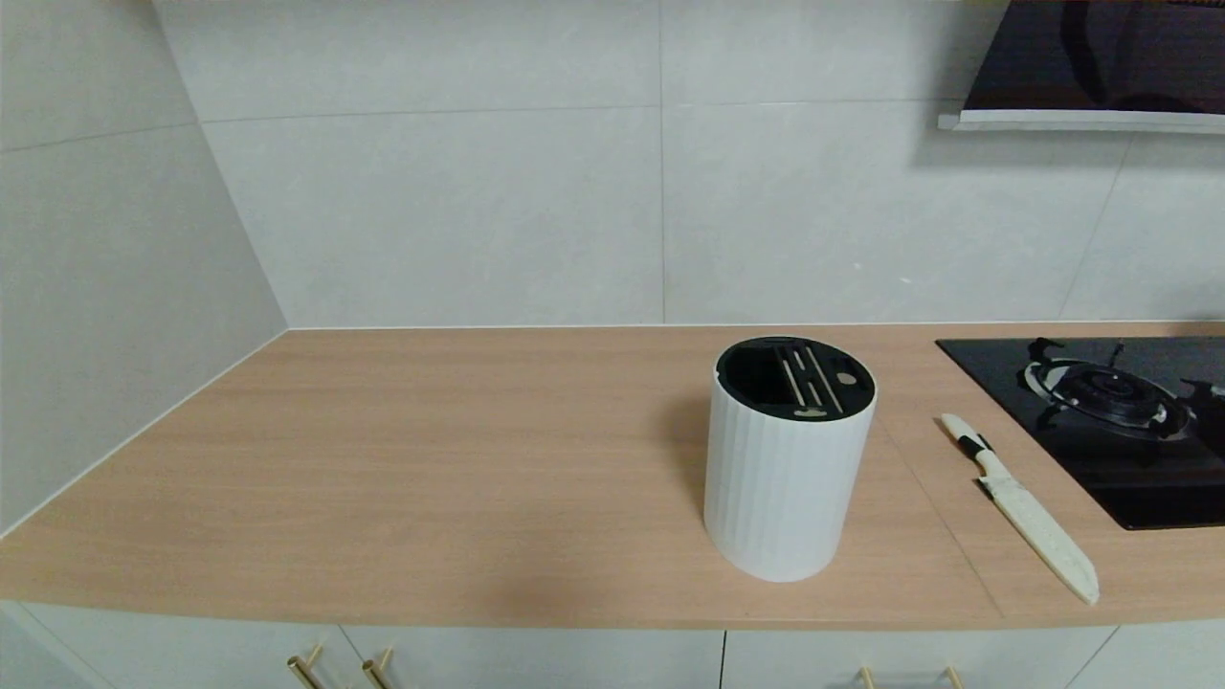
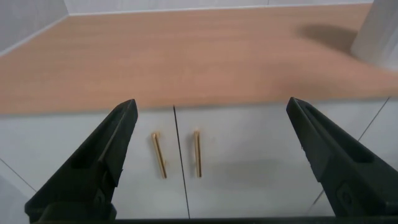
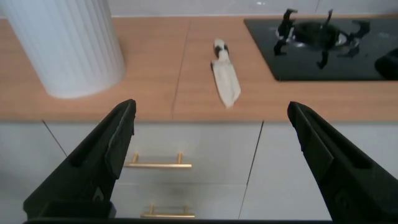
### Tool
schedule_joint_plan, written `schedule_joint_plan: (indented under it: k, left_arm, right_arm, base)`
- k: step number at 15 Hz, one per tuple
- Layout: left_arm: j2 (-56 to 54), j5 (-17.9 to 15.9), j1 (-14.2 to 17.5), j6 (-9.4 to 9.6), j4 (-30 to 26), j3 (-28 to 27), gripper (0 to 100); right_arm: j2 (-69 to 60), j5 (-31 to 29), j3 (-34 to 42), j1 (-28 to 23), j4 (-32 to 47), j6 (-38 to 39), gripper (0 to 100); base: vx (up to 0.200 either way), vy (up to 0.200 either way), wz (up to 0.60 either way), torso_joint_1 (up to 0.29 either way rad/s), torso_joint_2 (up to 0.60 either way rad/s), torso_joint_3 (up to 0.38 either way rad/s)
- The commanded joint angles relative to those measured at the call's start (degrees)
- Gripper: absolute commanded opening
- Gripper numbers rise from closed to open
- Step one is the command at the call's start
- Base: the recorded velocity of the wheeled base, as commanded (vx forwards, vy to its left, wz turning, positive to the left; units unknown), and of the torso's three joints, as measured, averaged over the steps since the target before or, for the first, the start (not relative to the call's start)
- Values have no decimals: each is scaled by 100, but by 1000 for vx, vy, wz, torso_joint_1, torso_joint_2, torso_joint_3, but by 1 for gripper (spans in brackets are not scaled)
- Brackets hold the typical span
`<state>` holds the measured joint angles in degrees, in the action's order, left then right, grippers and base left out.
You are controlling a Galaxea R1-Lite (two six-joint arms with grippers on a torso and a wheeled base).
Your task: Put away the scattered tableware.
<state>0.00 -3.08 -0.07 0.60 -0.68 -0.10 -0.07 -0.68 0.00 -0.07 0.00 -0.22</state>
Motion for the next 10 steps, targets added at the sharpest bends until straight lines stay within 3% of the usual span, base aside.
schedule_joint_plan:
  k: [1, 10]
  left_arm:
    - [0, 1, -1, 2, -2, 1, 100]
    - [0, 1, -1, 2, -2, 1, 100]
  right_arm:
    - [7, -2, 0, -1, 0, -4, 100]
    - [7, -2, 0, -1, 0, -4, 100]
  base:
    - [0, 0, 0, 271, -569, -305]
    - [0, 0, 0, 249, -521, -274]
